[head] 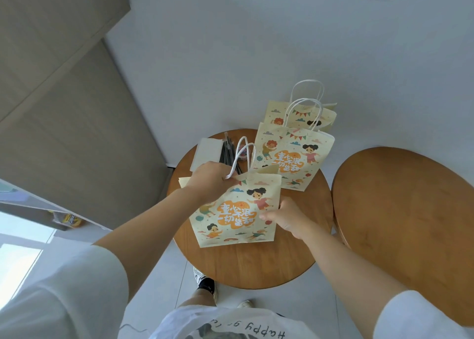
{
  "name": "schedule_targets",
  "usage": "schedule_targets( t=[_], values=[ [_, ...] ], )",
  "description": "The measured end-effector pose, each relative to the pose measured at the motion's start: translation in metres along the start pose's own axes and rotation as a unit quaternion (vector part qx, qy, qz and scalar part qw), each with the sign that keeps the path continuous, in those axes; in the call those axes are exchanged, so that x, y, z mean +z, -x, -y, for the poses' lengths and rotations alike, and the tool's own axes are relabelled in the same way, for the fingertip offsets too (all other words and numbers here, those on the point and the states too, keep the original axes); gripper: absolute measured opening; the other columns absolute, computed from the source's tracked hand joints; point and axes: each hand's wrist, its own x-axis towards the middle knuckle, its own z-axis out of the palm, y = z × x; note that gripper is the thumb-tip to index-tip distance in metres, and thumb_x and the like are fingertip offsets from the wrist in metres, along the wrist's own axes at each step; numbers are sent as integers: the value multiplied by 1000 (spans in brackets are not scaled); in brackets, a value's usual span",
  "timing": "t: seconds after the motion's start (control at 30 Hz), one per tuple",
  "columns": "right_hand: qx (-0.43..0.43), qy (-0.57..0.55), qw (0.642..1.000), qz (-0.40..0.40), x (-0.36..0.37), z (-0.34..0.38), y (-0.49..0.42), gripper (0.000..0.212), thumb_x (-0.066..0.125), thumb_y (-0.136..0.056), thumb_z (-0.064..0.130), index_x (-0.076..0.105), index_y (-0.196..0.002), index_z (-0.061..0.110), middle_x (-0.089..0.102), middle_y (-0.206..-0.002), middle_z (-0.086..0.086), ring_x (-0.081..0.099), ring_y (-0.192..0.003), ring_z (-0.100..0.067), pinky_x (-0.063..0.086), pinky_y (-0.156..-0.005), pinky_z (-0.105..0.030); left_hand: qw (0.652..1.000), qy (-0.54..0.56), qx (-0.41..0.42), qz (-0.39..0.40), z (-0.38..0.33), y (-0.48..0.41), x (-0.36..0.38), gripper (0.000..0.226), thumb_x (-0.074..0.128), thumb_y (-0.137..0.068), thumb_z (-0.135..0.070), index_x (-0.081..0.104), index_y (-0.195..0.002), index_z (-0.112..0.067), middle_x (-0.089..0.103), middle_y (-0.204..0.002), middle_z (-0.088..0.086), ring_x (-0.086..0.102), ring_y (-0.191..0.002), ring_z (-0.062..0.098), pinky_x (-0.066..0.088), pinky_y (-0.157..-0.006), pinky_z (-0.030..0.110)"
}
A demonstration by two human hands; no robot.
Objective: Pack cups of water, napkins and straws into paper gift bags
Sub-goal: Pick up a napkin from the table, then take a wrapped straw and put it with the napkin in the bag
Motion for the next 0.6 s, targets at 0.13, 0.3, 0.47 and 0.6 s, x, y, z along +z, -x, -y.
schedule_targets(
  t=[0.13,0.3,0.47,0.6],
  values=[
    [-65,9,998,-24,-11,21,7,19,64,-83,3,68,-98,15,67,-94,7,62,-90,-8,50,-70,-18,998,-41,7,39,3,-4,9,25,54,-94,-34,70,-106,-18,69,-97,3,62,-85,20,50,-71,31],
    [-108,155,980,-67,-18,32,-1,22,63,-87,17,67,-86,-5,66,-90,-21,58,-78,-23,45,-69,-35,995,-56,4,83,11,-13,13,26,53,-95,-32,70,-108,-18,69,-102,2,62,-90,19,51,-76,30],
    [-101,217,970,-50,-22,52,-4,18,62,-88,17,67,-78,3,65,-82,-8,54,-75,-15,38,-63,-22,995,-7,9,97,22,-24,4,20,57,-93,-25,73,-104,-19,71,-98,-2,58,-75,11,44,-67,21],
    [-120,181,973,-80,-32,81,-12,17,62,-87,13,63,-71,12,62,-75,3,54,-71,-8,40,-64,-19,990,55,16,126,30,-41,-12,20,70,-84,-25,74,-101,-16,72,-99,0,65,-86,13,52,-78,26]
  ],
)
